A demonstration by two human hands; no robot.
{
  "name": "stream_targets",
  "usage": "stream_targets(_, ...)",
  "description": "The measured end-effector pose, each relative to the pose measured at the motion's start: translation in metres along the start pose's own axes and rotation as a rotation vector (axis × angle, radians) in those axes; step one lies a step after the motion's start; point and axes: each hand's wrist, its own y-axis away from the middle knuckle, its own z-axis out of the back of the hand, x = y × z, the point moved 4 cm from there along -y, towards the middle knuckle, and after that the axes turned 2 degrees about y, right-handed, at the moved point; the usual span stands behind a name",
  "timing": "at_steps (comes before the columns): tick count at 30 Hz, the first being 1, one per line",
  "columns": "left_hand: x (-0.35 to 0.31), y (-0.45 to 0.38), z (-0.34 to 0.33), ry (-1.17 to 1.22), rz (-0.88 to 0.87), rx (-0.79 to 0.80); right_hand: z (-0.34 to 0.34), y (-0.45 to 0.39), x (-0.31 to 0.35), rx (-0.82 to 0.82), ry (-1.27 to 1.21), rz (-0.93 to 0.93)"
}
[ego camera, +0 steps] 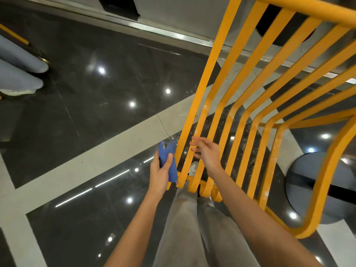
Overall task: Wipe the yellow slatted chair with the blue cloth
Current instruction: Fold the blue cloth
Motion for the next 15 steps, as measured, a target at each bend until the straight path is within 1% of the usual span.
stream_targets(4,-0.031,0.003,-0.009,0.299,0.154,0.088,-0.001,0.03,0.016,0.158,0.098,0.108)
stream_targets(7,-0.055,0.007,-0.026,0.405,0.25,0.194,0.004,0.046,0.036,0.219,0.103,0.159)
stream_targets(11,-0.089,0.016,-0.059,0.397,0.325,0.344,0.034,0.065,0.07,0.149,0.021,0.228)
stream_targets(13,-0.104,0.023,-0.083,0.39,0.359,0.407,0.056,0.073,0.082,0.064,-0.028,0.253)
stream_targets(15,-0.115,0.03,-0.111,0.372,0.398,0.489,0.084,0.082,0.09,-0.061,-0.082,0.293)
